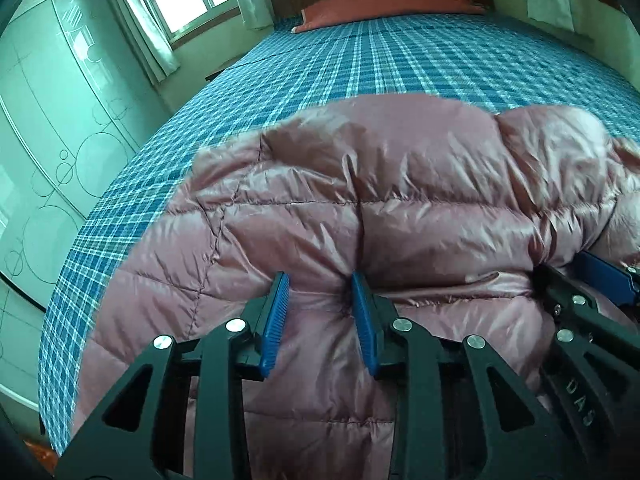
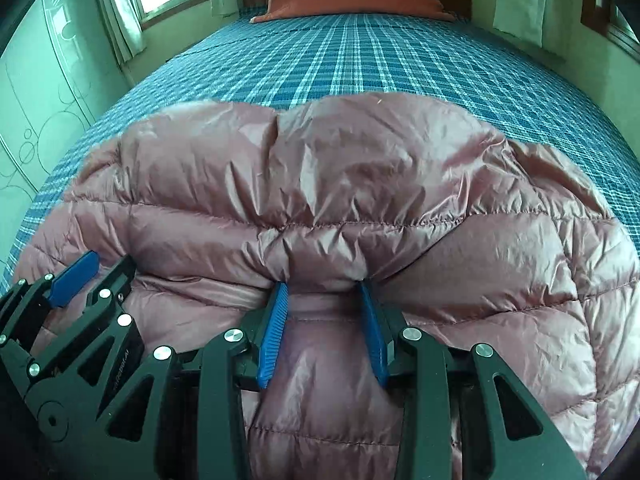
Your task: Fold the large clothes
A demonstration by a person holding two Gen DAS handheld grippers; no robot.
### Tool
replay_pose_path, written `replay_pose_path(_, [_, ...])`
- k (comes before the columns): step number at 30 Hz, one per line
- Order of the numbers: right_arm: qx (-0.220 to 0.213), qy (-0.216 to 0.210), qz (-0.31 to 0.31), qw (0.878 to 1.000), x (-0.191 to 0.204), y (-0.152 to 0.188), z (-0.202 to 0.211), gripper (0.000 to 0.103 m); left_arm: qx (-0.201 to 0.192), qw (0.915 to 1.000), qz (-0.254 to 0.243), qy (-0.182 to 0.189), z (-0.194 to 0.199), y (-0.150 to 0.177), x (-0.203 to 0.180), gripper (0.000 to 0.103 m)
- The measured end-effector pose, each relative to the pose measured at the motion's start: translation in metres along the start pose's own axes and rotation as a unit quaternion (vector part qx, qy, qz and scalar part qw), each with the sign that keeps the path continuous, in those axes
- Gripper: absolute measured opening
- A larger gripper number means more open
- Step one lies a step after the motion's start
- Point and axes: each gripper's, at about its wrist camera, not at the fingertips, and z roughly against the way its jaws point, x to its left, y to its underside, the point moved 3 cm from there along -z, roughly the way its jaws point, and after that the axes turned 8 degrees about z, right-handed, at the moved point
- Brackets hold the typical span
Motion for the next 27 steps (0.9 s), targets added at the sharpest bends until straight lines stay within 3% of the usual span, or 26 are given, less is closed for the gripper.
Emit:
replay_pose_path(5, [-0.034, 0.008, 0.021, 0.999, 0.012, 0.01, 0.035, 0.037, -0.012, 0.9993, 0.033, 0.01, 0.017, 0.009, 0.024, 0.032])
replay_pose_path(9, [-0.007, 0.01, 0.036, 0.999, 0.016, 0.022, 0.013, 0.037, -0.002, 0.999, 0.042, 0.017, 0.004, 0.018, 0.03, 0.034])
replay_pose_path(14, [-0.015, 0.013, 0.036, 0.999, 0.014, 0.026, 0.007, 0.037, -0.003, 0.9995, 0.032, 0.007, 0.0, 0.019, 0.025, 0.034])
replay_pose_path(17, [-0.023, 0.021, 0.041, 0.999, 0.016, 0.03, 0.007, 0.037, 0.0, 0.9991, 0.036, 0.02, 0.004, 0.017, 0.027, 0.034])
replay_pose_path(20, [-0.029, 0.028, 0.044, 0.998, 0.018, 0.031, 0.007, 0.037, -0.003, 0.9987, 0.046, 0.022, 0.015, 0.019, 0.039, 0.044])
replay_pose_path(23, [-0.033, 0.027, 0.043, 0.998, 0.019, 0.031, 0.007, 0.037, -0.009, 0.9983, 0.054, 0.019, 0.026, 0.021, 0.058, 0.046])
replay_pose_path(27, [-0.038, 0.025, 0.041, 0.998, 0.018, 0.034, 0.009, 0.037, -0.006, 0.9962, 0.083, 0.024, 0.036, 0.023, 0.098, 0.06])
